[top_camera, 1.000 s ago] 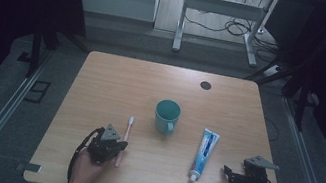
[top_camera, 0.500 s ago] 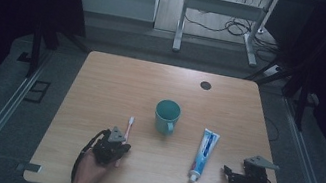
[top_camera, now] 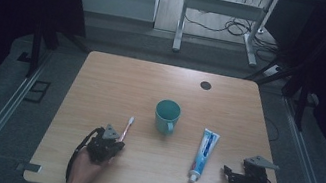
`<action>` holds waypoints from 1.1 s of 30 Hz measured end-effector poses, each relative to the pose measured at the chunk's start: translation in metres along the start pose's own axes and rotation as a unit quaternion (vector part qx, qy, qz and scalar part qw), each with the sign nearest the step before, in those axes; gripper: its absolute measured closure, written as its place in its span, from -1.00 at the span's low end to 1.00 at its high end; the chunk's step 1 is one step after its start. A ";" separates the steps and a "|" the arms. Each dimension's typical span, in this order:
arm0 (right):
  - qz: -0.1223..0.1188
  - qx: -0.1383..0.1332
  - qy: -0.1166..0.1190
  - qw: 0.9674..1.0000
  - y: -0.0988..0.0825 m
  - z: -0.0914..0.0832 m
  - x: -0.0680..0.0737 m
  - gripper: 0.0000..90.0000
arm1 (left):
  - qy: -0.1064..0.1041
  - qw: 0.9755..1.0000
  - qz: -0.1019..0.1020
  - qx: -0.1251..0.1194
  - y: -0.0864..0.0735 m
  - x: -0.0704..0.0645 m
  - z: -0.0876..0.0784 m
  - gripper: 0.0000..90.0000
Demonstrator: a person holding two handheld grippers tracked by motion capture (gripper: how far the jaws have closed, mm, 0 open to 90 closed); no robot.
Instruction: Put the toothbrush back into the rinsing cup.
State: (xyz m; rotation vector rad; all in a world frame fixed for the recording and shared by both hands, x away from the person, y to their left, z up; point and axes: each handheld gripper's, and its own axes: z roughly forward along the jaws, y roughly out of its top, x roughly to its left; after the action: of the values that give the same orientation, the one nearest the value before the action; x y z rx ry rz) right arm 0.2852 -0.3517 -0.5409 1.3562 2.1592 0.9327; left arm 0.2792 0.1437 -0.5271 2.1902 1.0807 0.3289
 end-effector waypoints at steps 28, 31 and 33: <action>-0.001 0.000 0.000 1.000 0.000 0.000 0.000 -0.69 | 0.022 1.000 -0.020 0.001 -0.010 0.023 -0.014 0.87; -0.001 0.000 0.000 1.000 0.000 0.000 0.000 -0.69 | 0.021 0.999 -0.025 0.002 -0.009 0.024 -0.016 0.78; -0.001 0.000 0.000 1.000 0.000 0.000 0.000 -0.69 | 0.026 0.999 -0.024 0.006 -0.009 0.027 -0.018 0.68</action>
State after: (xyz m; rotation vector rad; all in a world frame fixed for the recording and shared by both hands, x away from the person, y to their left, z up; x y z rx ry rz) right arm 0.2854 -0.3517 -0.5409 1.3537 2.1602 0.9330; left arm 0.2818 0.1771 -0.5214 2.1735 1.1651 0.3589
